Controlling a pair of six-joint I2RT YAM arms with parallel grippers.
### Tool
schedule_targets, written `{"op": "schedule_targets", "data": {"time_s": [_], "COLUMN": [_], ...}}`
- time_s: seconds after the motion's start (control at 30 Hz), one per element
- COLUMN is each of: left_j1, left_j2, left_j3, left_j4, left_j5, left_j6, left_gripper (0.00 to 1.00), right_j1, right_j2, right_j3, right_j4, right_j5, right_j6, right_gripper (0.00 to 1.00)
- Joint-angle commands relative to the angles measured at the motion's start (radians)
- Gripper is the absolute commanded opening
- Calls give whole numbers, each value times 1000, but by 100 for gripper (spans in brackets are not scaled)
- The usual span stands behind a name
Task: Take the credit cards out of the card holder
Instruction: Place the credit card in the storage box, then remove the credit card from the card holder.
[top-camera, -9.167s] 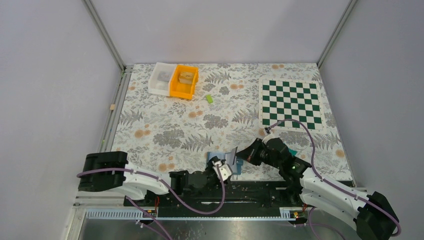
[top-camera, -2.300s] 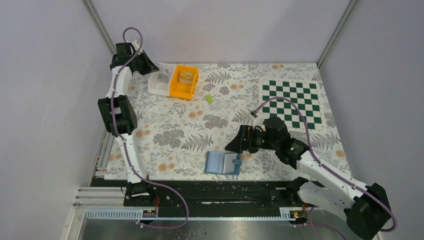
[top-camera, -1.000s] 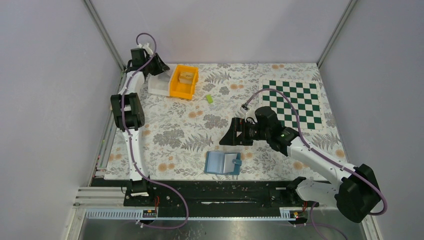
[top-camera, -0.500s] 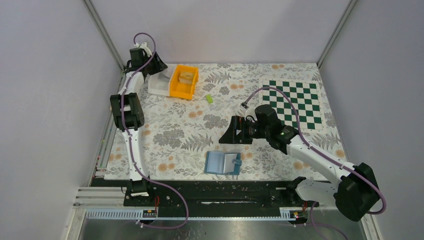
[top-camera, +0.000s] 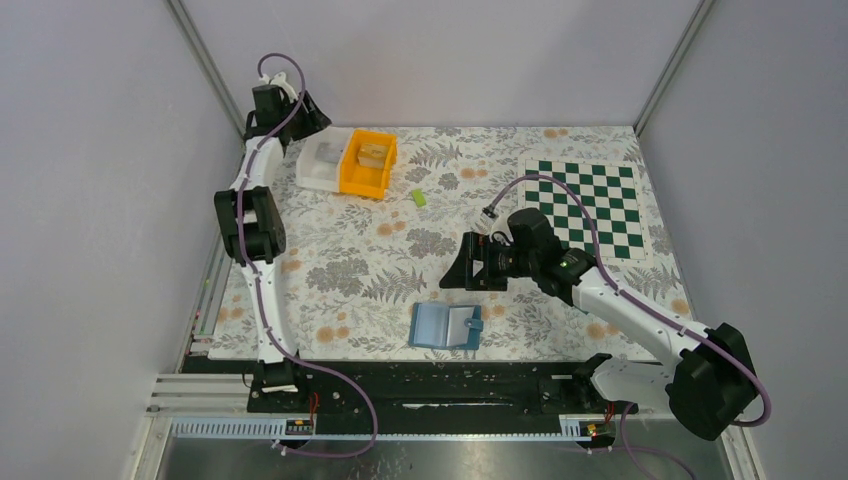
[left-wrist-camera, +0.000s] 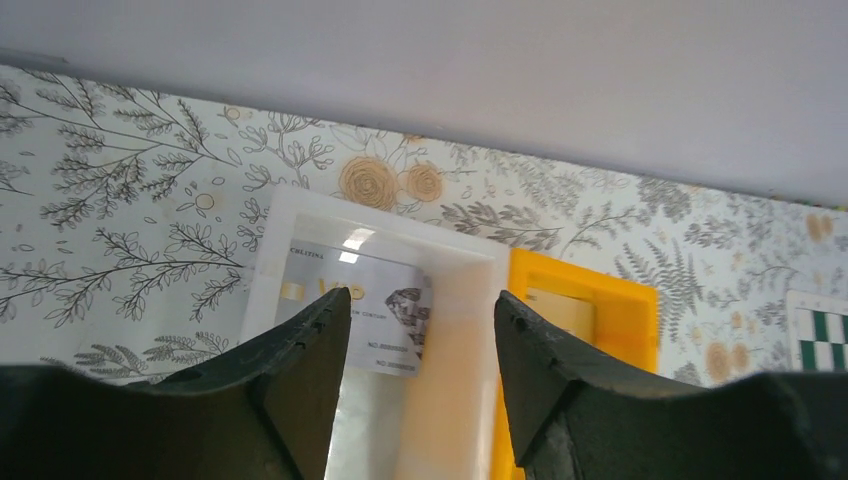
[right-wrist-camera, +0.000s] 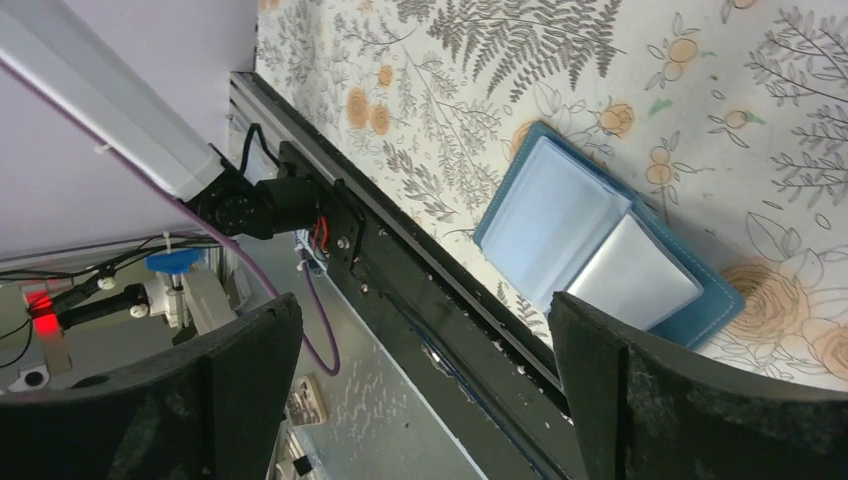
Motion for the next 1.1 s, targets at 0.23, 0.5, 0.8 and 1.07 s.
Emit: {"op": "schedule_targets", "data": {"time_s": [0.23, 0.5, 0.8, 1.07], "left_j1": [-43, -262, -526, -531], "left_j2": [-520, -938, -1250, -1513], "left_j3": [-394, -864, -1154, -1247], "left_j4": [24, 85, -137, -376], "left_j5": [129, 124, 82, -226], "left_j6": [-228, -304, -146, 10], "left_gripper": [53, 53, 61, 99], "right_j1": [-8, 1, 181, 363], "right_j2": [-55, -126, -94, 58], "right_j3": [76, -42, -54, 20], "right_j4": [-124, -54, -84, -99], "right_j5": [155, 209, 444, 656], "right_j6": [4, 143, 211, 284], "right_gripper": [90, 73, 73, 79]}}
